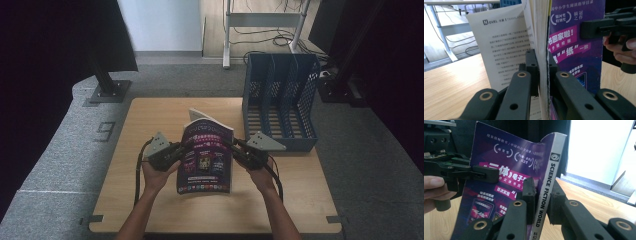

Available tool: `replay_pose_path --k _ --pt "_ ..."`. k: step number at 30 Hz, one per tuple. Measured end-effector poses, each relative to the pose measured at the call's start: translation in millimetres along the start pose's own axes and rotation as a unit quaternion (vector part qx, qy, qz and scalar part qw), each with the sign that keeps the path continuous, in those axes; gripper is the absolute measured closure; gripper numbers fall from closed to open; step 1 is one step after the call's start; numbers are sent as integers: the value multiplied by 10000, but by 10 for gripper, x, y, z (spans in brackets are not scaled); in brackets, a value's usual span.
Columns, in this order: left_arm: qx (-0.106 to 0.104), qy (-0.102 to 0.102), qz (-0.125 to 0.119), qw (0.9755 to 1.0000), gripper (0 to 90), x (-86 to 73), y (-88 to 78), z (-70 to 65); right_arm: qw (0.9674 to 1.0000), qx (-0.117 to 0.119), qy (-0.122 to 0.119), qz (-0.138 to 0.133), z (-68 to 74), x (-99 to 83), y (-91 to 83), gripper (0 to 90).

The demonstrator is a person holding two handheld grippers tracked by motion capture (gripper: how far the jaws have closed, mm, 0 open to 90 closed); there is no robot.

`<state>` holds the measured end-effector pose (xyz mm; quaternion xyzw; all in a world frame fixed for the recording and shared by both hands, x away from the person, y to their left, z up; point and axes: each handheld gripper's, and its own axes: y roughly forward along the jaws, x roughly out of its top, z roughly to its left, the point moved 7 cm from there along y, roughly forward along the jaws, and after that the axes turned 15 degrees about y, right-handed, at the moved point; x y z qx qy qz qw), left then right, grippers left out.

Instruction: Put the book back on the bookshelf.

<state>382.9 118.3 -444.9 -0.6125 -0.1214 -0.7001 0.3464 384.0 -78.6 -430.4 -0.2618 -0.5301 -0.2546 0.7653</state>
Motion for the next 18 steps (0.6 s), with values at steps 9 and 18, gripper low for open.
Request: replay_pose_path --k 9,18 --pt "-20 -73 40 10000 862 -66 20 -2 10000 -8 34 31 -15 -39 0 794" --pt "46 -154 -29 9999 849 -104 -24 21 10000 72 21 11 26 -47 -21 800"
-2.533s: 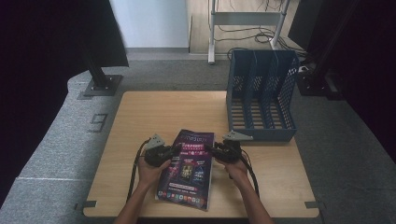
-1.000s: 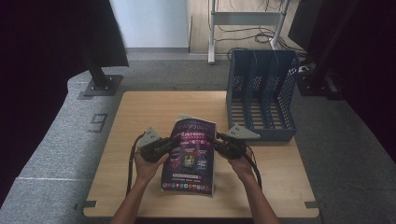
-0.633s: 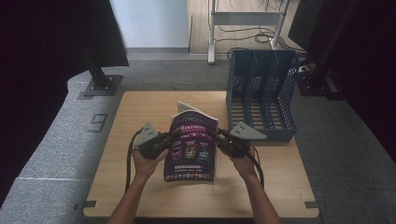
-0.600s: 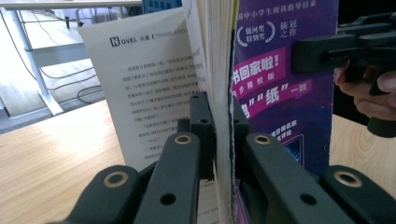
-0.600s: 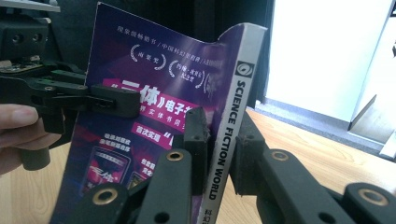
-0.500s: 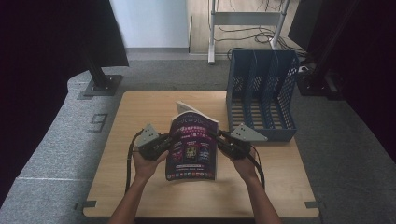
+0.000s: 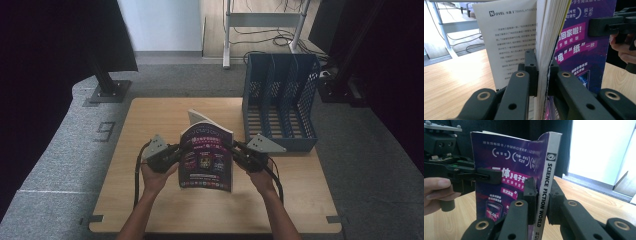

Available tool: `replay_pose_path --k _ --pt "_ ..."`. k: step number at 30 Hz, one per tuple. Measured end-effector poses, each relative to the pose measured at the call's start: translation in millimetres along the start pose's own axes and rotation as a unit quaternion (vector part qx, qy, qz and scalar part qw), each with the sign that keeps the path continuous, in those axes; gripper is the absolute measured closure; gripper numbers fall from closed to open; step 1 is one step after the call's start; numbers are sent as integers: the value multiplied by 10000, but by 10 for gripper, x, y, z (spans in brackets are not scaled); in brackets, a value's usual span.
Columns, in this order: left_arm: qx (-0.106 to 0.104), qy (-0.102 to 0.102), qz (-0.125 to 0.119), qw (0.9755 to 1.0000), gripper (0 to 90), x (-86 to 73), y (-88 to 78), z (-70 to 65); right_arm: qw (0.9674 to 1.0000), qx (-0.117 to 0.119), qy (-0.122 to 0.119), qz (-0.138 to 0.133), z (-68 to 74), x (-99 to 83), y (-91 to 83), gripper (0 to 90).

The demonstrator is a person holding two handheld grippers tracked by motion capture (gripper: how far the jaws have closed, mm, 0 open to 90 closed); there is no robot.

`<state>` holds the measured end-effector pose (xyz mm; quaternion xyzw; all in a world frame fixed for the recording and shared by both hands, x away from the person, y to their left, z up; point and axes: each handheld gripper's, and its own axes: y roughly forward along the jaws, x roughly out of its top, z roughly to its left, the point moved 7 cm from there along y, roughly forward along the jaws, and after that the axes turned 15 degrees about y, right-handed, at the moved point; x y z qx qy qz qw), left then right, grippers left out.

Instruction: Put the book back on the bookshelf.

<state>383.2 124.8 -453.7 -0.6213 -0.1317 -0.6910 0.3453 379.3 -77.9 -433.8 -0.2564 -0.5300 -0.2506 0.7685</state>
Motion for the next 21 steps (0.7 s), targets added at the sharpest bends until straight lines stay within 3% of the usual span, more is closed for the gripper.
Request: replay_pose_path --k 7,14,21 --pt "54 75 7 10000 866 3 16 26 10000 9 -91 -11 31 3 11 801" --pt "145 163 -49 9997 869 110 45 92 9991 36 -355 -224 64 69 22 806" --pt "84 259 -60 9996 866 98 46 45 9993 32 -302 -230 29 33 -17 810"
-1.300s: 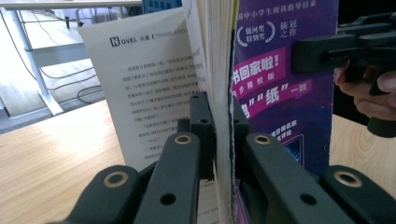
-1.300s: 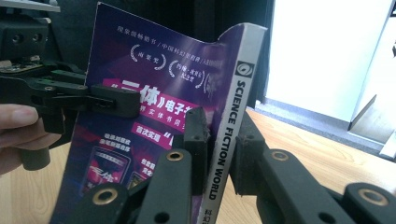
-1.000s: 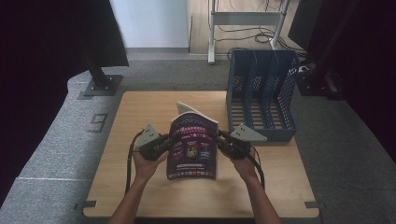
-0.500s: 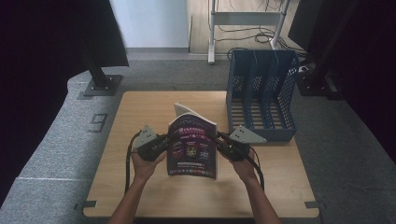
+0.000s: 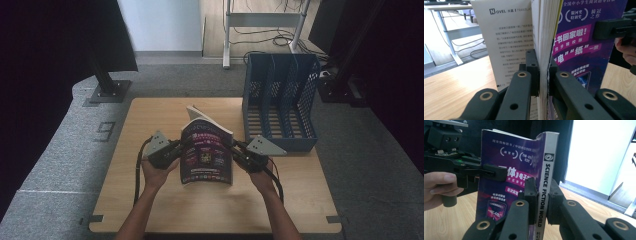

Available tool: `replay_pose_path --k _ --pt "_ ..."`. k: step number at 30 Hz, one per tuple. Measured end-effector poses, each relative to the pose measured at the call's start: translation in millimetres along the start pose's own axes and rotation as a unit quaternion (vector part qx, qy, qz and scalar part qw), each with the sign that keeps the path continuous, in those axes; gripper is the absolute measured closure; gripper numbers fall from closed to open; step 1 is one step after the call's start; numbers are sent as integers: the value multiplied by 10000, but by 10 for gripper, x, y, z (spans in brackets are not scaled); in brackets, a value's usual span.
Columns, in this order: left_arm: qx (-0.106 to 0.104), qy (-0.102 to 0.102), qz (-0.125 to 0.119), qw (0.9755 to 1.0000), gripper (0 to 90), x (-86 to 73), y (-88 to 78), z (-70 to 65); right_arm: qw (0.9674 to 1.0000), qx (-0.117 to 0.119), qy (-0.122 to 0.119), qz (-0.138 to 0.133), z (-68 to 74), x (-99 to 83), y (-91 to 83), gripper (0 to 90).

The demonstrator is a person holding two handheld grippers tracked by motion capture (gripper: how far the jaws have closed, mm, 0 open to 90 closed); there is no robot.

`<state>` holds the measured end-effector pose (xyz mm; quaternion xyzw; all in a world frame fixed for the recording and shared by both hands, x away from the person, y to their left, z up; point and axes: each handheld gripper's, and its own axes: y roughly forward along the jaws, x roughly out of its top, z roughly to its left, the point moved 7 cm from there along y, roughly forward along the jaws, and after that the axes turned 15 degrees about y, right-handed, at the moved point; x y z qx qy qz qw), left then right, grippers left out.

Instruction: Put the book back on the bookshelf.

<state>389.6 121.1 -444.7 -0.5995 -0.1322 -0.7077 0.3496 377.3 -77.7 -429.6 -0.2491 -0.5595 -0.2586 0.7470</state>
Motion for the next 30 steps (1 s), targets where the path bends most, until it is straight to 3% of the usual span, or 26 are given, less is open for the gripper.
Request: replay_pose_path --k 3,6,18,23,30 --pt "21 -57 -36 10000 836 -27 -14 -4 10000 32 35 5 -9 -17 -29 814" --pt "57 -172 -105 9998 747 -51 -23 12 9999 89 56 6 0 -21 -54 814" --pt "273 -478 76 9985 431 -221 39 133 9996 267 -13 69 44 -38 -96 815" --pt "186 -551 93 9983 376 -243 64 167 9995 319 -25 72 50 -39 -107 815" --pt "78 -491 71 9987 348 -210 106 177 9993 370 -53 98 67 -43 -113 815"
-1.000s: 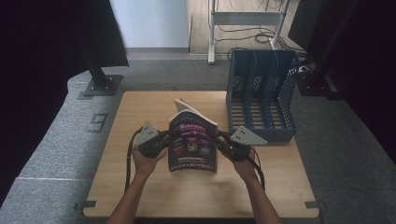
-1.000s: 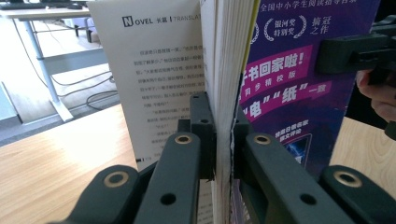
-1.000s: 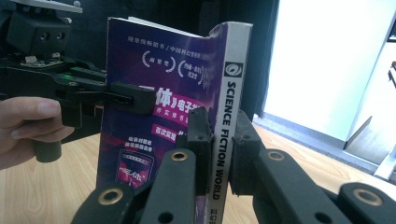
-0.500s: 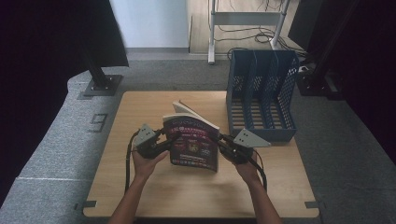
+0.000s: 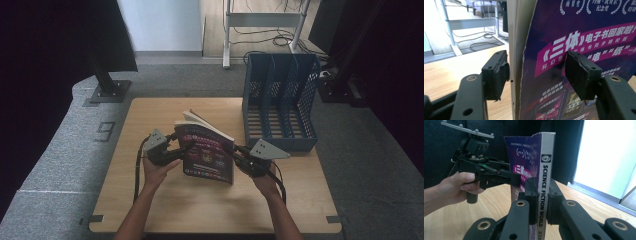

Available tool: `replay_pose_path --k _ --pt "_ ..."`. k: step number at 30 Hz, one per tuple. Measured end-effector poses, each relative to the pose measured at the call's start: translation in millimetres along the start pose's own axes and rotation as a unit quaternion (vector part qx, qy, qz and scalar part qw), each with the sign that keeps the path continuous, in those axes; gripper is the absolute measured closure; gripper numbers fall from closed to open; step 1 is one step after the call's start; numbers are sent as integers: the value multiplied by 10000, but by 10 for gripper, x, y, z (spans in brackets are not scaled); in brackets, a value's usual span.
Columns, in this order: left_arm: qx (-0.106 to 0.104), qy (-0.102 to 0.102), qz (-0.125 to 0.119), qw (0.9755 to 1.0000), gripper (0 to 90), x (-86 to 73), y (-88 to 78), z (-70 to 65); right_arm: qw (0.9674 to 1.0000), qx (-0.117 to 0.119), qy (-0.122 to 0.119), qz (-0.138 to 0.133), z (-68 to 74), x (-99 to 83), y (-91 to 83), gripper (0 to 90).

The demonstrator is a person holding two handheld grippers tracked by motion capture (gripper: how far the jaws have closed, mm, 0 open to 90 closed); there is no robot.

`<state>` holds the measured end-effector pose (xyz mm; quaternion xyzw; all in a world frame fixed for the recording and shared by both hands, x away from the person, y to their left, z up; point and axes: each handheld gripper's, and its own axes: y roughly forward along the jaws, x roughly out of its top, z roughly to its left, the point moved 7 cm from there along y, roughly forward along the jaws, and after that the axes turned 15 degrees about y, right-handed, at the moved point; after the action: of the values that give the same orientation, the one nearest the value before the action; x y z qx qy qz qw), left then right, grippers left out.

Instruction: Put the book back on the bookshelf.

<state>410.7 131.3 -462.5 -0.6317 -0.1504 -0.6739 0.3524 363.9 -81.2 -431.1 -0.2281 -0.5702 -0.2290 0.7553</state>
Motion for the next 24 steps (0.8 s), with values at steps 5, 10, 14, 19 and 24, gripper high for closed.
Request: replay_pose_path --k 5,10,14,19,24 --pt "-102 106 -9 9999 309 46 42 42 10000 15 -9 35 -1 1 -3 815" --pt "-204 190 27 9996 270 110 77 65 10000 32 -1 57 -7 3 -3 815" --pt "-243 141 3 9996 242 129 95 92 10000 50 -12 72 -6 5 0 815" --pt "-392 145 55 9991 215 151 143 91 9999 81 9 95 -15 10 6 815" --pt "-552 172 -19 9983 244 187 160 33 9999 102 1 122 -13 12 13 814"
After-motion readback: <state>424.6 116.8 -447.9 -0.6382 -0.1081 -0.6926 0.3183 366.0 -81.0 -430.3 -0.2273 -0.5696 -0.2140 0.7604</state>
